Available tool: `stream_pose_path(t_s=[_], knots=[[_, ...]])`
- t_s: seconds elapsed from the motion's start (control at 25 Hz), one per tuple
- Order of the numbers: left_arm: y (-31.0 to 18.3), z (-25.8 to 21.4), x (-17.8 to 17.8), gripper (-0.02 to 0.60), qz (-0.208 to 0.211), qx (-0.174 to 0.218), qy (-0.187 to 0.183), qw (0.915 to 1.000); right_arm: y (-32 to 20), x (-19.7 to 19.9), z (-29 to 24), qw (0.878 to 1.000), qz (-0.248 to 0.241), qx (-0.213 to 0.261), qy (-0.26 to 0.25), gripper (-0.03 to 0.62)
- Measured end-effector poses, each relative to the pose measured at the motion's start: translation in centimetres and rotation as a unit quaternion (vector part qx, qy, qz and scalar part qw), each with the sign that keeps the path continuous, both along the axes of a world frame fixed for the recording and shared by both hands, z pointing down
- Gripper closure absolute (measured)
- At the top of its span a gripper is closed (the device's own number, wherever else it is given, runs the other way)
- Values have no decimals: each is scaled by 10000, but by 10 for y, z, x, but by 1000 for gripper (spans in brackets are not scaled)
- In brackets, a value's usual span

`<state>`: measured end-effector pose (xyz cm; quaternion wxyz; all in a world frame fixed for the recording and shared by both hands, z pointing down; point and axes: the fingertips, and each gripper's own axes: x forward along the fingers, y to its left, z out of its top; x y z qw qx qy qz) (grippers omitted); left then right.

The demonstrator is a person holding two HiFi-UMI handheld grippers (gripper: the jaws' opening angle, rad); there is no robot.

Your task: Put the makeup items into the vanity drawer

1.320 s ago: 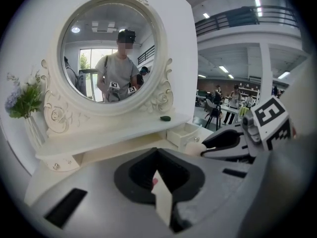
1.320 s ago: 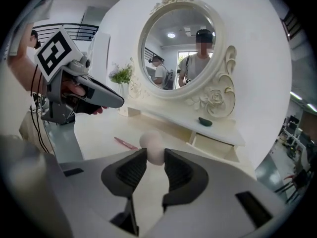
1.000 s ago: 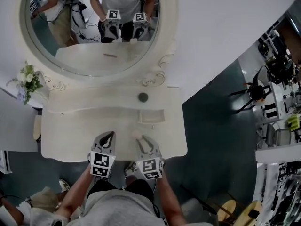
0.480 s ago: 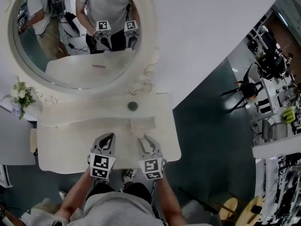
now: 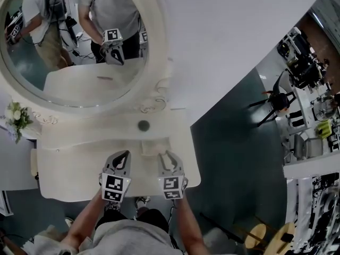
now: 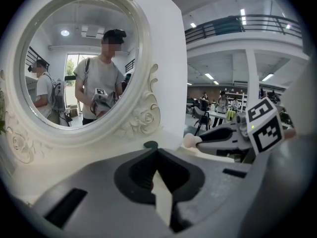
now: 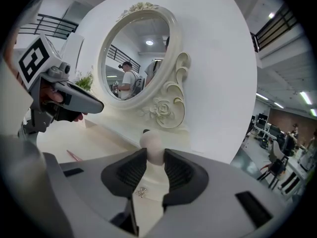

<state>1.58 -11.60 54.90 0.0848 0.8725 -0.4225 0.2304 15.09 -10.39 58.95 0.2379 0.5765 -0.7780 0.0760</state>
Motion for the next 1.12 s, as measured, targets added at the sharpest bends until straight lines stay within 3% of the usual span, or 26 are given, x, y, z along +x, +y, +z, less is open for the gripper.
stream_pose_path(t_s=[0.6, 0.84, 0.96, 1.12], knots=[[-16, 24, 10, 581, -61, -256, -139, 9996, -29, 23, 57, 9982, 62, -575, 146, 468], [-15, 29, 7, 581, -33, -300, -203, 9993, -32, 20, 61, 9984, 141, -536, 55, 461], [-15, 27, 6, 581, -29, -290, -225, 9993, -31, 16, 59, 9984, 93, -536, -129, 411], [-16, 18, 7, 581, -24, -217, -217, 9995, -28, 18, 54, 9984, 94, -533, -148, 407]])
